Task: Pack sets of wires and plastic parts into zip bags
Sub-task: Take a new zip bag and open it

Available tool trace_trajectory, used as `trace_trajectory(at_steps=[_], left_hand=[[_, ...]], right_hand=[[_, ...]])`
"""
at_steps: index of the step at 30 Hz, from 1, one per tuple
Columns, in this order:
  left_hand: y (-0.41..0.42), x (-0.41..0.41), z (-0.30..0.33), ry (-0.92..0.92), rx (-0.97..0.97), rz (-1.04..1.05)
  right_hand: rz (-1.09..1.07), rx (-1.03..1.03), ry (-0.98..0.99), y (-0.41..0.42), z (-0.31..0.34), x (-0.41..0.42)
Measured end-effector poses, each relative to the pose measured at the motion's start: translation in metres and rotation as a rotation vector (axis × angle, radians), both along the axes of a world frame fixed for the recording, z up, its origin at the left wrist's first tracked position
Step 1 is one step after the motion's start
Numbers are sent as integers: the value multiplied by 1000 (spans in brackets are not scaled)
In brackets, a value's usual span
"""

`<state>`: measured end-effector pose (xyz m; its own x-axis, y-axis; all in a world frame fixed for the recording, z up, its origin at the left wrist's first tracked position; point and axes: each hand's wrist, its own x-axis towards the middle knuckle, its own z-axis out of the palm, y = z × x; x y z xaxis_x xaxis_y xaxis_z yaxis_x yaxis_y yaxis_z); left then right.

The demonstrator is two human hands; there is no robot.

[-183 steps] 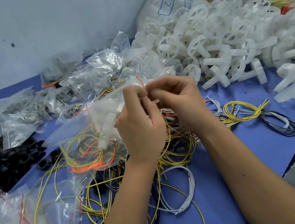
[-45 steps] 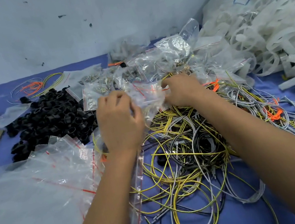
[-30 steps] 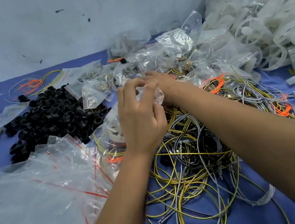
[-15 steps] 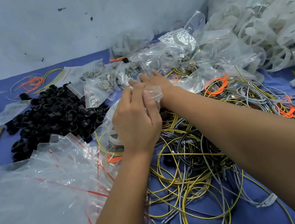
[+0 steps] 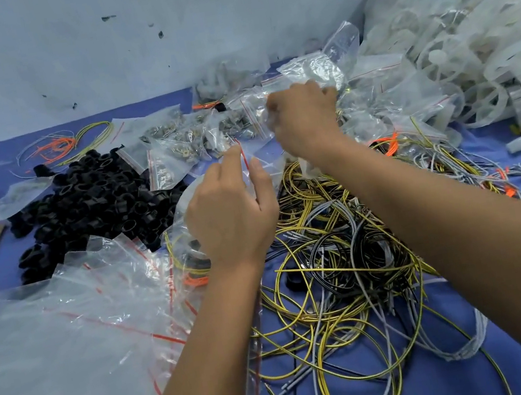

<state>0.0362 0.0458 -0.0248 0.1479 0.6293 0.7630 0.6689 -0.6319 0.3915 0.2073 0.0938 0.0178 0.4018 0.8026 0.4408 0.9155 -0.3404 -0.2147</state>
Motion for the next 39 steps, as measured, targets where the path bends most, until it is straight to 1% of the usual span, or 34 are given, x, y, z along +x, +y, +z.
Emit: trace_trajectory(at_steps=[2,4,5,6,7,8,10,13,15,16,18,21,22,23,24,26,27,28,29,31,33,37,39], left_hand=[[-3,2,2,17,-40,7],[-5,4,2,23,-60,9],[-7,5,2,26,-64,7],[-10,6,2,30,-65,-5],[-14,8,1,34,-62,-30],[-17,10,0,36,-51,-67],[-25,14,-2,31,-12,-160],[-30,18,-5,-43,-11,-280],[-30,19,-4,-72,-37,-247],[-29,19,-4,-59,-48,-191],[-24,17,-7,1,-90,-73],[-17,15,-12,125,-210,1],[-16,16,-13,163,-231,12],[-16,17,-14,194,-244,24],[-17,18,-13,219,-255,38],[-19,20,-13,262,-275,72],[-19,21,-12,276,-288,86],[-19,21,-12,283,-302,98],[-19,20,-12,284,-311,107],[-18,19,-11,279,-314,118],[-17,18,-10,255,-303,127],[-16,17,-9,164,-342,93],[-16,15,-4,44,-350,52]], right_hand=[[22,192,323,-12,8,14],[145,440,667,-31,14,20],[195,560,804,-43,15,20],[224,662,896,-56,16,18],[239,728,934,-68,14,16],[238,762,913,-79,11,15],[204,767,772,-100,1,15],[121,689,423,-123,-15,19],[42,553,193,-131,-20,19],[-9,499,129,-133,-22,21],[-98,470,79,-136,-23,25],[-57,623,139,-136,-25,27],[-33,689,191,-136,-26,25],[-5,749,307,-135,-26,23],[33,801,512,-134,-25,22],[146,848,1067,-132,-20,16],[198,857,1310,-131,-18,15],[245,852,1473,-131,-17,15],[295,835,1576,-130,-17,16],[412,809,1681,-130,-17,17],[462,816,1714,-131,-18,16],[345,913,1573,-130,-18,14],[352,944,1613,-131,-18,13]])
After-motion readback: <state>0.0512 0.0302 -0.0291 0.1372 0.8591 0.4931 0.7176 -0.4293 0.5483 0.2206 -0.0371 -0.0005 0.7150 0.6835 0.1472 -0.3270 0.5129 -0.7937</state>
